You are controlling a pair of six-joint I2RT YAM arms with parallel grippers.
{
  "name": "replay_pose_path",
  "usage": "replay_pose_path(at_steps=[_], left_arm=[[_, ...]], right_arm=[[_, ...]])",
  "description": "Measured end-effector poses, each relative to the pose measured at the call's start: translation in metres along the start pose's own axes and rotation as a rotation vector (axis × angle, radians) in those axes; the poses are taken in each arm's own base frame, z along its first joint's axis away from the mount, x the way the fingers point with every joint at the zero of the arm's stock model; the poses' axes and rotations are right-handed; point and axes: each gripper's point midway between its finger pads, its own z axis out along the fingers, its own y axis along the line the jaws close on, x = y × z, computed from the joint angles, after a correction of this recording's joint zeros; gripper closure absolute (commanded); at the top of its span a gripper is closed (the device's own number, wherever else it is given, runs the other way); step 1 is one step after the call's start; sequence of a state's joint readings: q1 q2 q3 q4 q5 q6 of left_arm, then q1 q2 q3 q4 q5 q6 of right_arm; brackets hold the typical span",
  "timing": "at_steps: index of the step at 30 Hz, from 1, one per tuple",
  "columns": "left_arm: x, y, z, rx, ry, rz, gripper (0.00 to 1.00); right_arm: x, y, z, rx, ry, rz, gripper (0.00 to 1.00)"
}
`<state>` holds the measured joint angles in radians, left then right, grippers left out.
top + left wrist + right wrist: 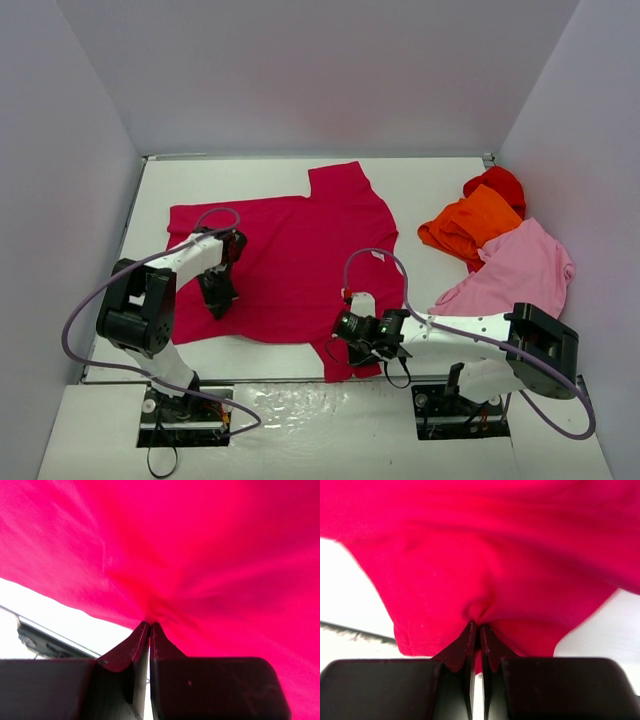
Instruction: Fold and stack the t-shirts
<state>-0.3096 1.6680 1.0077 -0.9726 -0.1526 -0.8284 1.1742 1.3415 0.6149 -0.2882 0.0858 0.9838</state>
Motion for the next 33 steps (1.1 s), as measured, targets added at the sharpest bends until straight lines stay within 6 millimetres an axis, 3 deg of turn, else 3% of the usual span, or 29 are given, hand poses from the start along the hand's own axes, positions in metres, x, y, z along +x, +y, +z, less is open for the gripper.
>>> replay_pose_path(at_steps=[6,15,27,33], left_arm=[[-0.045,-0.017,-0.041,0.071,-0.138,-0.018,1.00],[-0.068,-0.015,-0.076,0.062,-0.200,0.011,1.00],[-0.097,-0.023,-0.090,-0.006,-0.204,0.082,1.00],[-0.118,-0.029,-0.101,-0.040,-0.218,0.116,1.00]], right_arm=[[-0.022,-0.006,-0.003,0.063,-0.051,-0.050,1.00],[-0.074,-0.004,-0.018,0.075,-0.141,-0.064,1.00],[-0.128,0.010,-0.029,0.080,-0.207,-0.124,1.00],[-0.159,0.004,-0.028,0.116,-0.236,-0.130,1.00]])
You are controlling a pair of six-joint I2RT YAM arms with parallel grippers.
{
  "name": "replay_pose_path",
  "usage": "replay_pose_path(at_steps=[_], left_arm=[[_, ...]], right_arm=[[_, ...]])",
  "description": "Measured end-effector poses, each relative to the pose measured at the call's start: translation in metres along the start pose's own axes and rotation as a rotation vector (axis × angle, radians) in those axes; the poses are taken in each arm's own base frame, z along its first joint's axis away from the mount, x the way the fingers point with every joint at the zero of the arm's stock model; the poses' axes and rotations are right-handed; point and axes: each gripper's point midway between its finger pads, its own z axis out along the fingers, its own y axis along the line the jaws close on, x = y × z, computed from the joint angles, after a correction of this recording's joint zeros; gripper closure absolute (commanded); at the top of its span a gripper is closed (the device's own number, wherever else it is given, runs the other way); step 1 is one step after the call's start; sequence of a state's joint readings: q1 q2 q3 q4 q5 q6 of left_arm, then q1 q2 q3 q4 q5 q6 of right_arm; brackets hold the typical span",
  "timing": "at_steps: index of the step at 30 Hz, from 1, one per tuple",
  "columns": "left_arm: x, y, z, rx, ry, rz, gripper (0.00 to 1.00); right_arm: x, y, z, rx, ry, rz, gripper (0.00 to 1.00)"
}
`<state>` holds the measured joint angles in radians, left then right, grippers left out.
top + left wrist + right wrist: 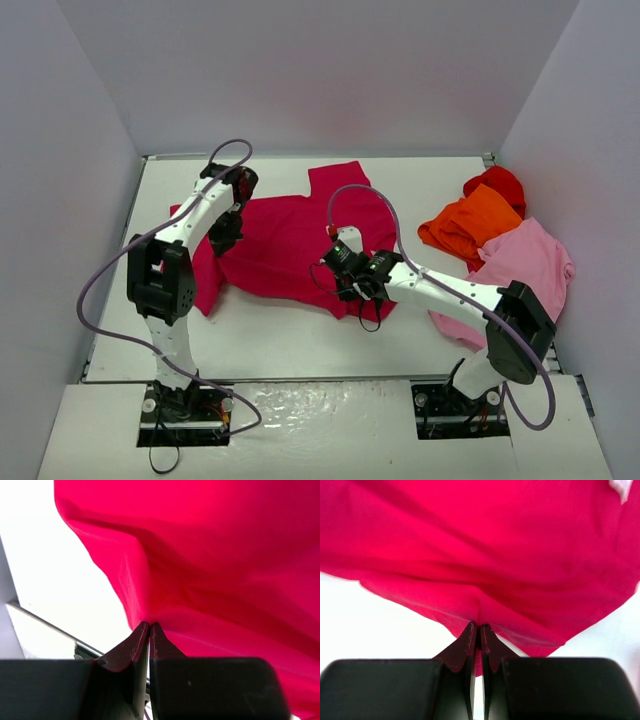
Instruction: Fold and stack the t-shirts
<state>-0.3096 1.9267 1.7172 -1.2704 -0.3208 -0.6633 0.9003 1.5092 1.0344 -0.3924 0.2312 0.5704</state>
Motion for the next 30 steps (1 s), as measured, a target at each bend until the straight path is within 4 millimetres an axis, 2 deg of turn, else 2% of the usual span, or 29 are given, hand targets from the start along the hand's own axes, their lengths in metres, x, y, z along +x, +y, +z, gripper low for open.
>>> replay_pose_path(at_steps=[6,9,14,17,18,20,23,24,25,28,30], left_arm=[[-0.044,-0.012,-0.017,0.017,-0.088,-0.007,1.00],[-0.064,-0.021,-0.019,0.025,-0.126,-0.010,1.00],[-0.085,-0.039,-0.006,0.017,-0.136,0.007,1.00],[-0.087,-0.047,0.011,-0.003,-0.114,0.031,1.00],[-0.085,-0.048,0.016,-0.012,-0.102,0.041,1.00],[-0.083,-0.051,0.025,-0.026,-0.084,0.057,0.99],[-0.081,-0.052,0.034,-0.044,-0.065,0.079,0.74],[-0.080,-0.052,0.036,-0.049,-0.063,0.084,0.61],[-0.080,-0.052,0.037,-0.053,-0.062,0.091,0.31],[-0.082,-0.049,0.038,-0.071,-0.068,0.100,0.12],[-0.083,-0.046,0.037,-0.092,-0.082,0.099,0.09]], right_arm=[[-0.030,-0.024,0.020,0.066,-0.009,0.017,1.00],[-0.043,-0.037,0.033,0.096,-0.009,0.033,1.00],[-0.062,-0.054,0.062,0.137,0.003,0.061,1.00],[-0.070,-0.057,0.087,0.147,0.021,0.066,1.00],[-0.072,-0.057,0.096,0.148,0.025,0.068,0.96],[-0.075,-0.058,0.109,0.154,0.037,0.072,0.79],[-0.081,-0.057,0.126,0.160,0.036,0.070,0.55],[-0.084,-0.056,0.130,0.163,0.029,0.069,0.51],[-0.088,-0.056,0.131,0.166,0.021,0.069,0.48],[-0.108,-0.051,0.132,0.156,-0.031,0.083,0.43],[-0.121,-0.050,0.130,0.158,-0.071,0.092,0.43]])
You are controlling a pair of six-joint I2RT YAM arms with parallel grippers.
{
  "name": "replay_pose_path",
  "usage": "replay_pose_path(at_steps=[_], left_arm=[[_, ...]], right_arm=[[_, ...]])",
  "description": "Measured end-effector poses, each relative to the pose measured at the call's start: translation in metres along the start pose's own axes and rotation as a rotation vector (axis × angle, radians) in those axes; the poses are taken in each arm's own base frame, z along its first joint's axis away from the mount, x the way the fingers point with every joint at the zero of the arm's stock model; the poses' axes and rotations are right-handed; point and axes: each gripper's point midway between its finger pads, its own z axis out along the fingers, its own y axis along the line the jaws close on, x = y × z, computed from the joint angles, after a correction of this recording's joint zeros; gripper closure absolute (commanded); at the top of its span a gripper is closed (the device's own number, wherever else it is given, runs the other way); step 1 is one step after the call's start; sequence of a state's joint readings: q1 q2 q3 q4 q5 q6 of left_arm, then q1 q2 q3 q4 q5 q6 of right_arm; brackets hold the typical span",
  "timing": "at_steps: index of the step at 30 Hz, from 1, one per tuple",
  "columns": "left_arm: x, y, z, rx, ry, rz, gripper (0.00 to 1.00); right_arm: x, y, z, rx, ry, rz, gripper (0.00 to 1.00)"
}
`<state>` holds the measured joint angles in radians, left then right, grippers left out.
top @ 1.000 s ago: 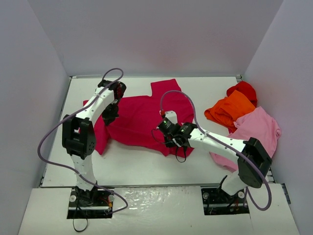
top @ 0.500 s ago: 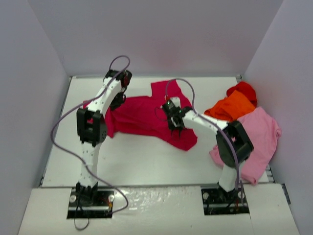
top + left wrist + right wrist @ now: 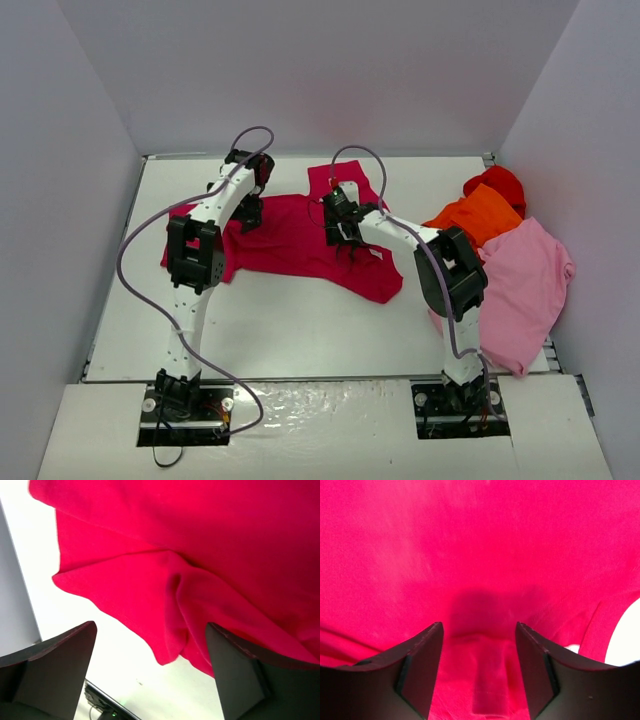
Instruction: Fold and stack the t-shirts
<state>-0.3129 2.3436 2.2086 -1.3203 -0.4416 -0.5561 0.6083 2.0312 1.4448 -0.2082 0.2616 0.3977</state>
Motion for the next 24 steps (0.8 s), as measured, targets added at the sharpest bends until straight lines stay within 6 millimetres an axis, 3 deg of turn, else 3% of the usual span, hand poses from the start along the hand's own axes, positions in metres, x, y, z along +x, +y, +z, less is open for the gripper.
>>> replay_pose_path(at_steps=[4,9,11,14,15,17,20,24], left_arm=[[0.006,0.012,-0.003,-0.039,-0.004,0.010,0.08],[0.028,0.032,-0.024,-0.022,-0.012,0.002,0.07],[0.047,0.039,-0.033,0.007,-0.005,0.001,0.08],[0.079,0.044,-0.047,0.071,0.015,-0.001,0.08],[0.087,0.044,-0.051,0.092,0.018,-0.004,0.09],[0.097,0.043,-0.056,0.127,0.019,-0.010,0.11],[0.103,0.039,-0.057,0.158,0.025,-0.020,0.14],[0.106,0.034,-0.052,0.170,0.034,-0.023,0.18]], right_arm=[[-0.015,0.001,-0.005,-0.001,-0.050,0.015,0.45],[-0.020,0.007,-0.026,-0.076,-0.084,0.041,0.55],[0.002,0.003,-0.039,-0.091,-0.067,0.036,0.65],[0.040,0.002,-0.056,-0.109,-0.019,0.008,0.95],[0.050,0.003,-0.059,-0.115,-0.007,0.004,1.00],[0.076,0.006,-0.063,-0.129,0.032,-0.019,1.00],[0.099,0.002,-0.061,-0.123,0.081,-0.024,1.00],[0.102,0.001,-0.059,-0.119,0.087,-0.015,1.00]])
